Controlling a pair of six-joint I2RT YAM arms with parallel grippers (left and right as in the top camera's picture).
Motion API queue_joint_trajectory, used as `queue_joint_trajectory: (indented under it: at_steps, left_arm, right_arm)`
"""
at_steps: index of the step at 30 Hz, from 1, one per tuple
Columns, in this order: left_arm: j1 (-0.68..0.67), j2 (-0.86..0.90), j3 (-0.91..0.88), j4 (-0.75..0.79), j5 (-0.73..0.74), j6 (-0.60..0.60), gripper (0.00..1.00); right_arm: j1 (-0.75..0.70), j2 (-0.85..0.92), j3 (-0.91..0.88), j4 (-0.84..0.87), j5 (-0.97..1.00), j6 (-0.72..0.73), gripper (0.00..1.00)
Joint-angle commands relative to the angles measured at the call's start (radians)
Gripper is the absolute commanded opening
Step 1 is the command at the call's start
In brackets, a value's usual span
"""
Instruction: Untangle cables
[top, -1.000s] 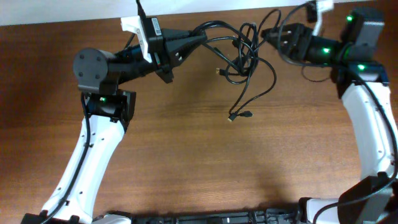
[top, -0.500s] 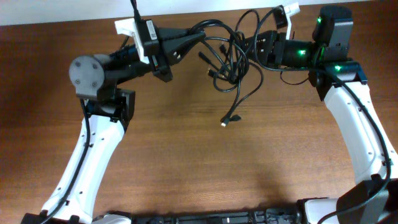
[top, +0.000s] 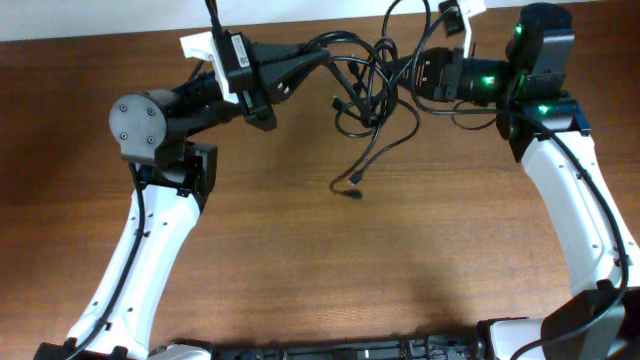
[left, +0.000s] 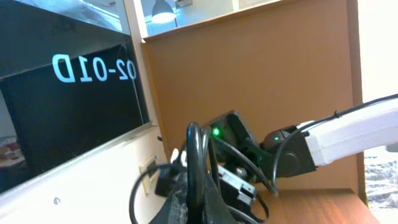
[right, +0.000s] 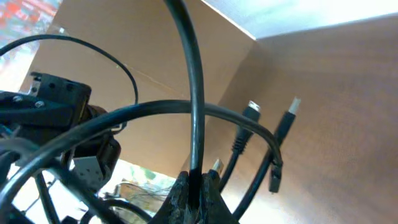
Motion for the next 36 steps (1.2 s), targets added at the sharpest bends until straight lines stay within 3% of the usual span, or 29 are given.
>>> queue_joint_trajectory:
  at_steps: [1,4,8,12,19,22,26,36]
  left_arm:
    - [-0.002,-0.015,0.010,-0.017,0.030,-0.029,0.00]
    - [-0.002,-0.015,0.010,-0.018,0.125,-0.044,0.00]
    - [-0.002,-0.014,0.010,-0.161,0.196,-0.026,0.00]
    - [-0.025,-0.013,0.010,-0.375,0.196,0.085,0.00]
    - [-0.126,0.034,0.010,-0.403,0.248,0.201,0.00]
    - [-0.127,0.091,0.010,-0.522,0.255,0.285,0.00]
    - [-0.127,0.152,0.010,-0.606,0.241,0.339,0.00]
    - [-0.137,0.228,0.010,-0.637,0.248,0.351,0.00]
  right_arm:
    - [-0.055,0.003,0.013,0.031,0.073,-0.006,0.04]
    - [-0.136,0.003,0.013,0.055,0.130,0.007,0.04]
    - [-0.214,0.002,0.013,0.282,0.128,0.190,0.04]
    - [-0.214,0.002,0.013,0.498,0.130,0.342,0.04]
    - [-0.214,0.002,0.013,0.664,0.190,0.451,0.04]
    - [-0.215,0.002,0.014,0.780,0.251,0.529,0.04]
    - [-0.214,0.002,0.015,0.798,0.289,0.540,0.04]
    - [-0.214,0.002,0.016,0.912,0.422,0.647,0.04]
